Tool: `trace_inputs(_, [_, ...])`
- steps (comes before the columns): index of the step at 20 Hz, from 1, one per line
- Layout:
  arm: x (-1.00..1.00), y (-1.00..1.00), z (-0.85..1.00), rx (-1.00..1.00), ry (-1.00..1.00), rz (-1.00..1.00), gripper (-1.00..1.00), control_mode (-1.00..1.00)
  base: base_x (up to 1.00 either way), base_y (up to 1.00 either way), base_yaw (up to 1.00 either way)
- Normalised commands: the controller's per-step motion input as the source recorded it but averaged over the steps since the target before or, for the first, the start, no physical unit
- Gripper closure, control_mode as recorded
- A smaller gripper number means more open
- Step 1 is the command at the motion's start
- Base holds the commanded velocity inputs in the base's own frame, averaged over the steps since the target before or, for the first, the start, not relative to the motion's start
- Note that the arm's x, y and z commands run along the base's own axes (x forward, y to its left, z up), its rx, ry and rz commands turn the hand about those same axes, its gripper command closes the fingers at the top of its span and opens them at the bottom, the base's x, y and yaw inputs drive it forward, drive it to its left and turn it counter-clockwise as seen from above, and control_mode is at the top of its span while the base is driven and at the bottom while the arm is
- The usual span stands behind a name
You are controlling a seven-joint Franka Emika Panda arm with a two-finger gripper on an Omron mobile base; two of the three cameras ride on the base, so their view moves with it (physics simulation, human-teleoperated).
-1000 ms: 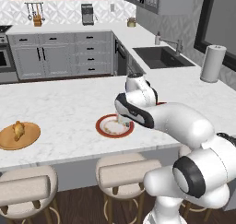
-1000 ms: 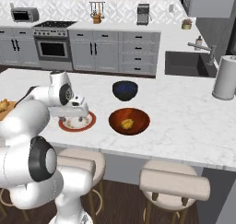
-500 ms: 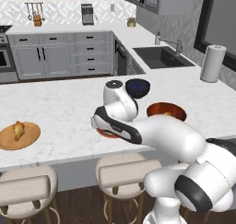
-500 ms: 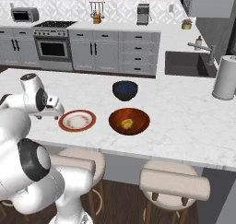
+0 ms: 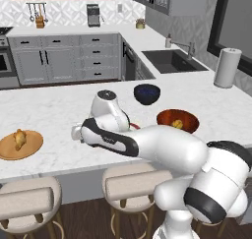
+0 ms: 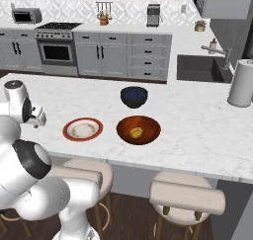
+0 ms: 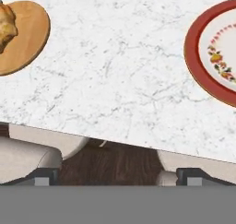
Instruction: Pick the chicken drumstick and squash from their plates and place them in the bowl. Then put the bowl in the fridge.
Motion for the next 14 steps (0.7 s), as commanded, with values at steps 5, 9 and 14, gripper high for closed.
trace_inputs(5, [0.10, 1.00, 0.00, 0.03, 0.00, 0.00, -1.00, -1.00, 0.00, 0.00, 0.00])
trace_inputs(9, [0.28, 0.80, 0.15, 0.00, 0.00, -0.02, -1.00, -1.00, 0.00, 0.00, 0.00])
trace_inputs(14, [0.30, 0.84, 0.19, 0.00, 0.02, -0.07, -1.00, -1.00, 0.00, 0.00, 0.00])
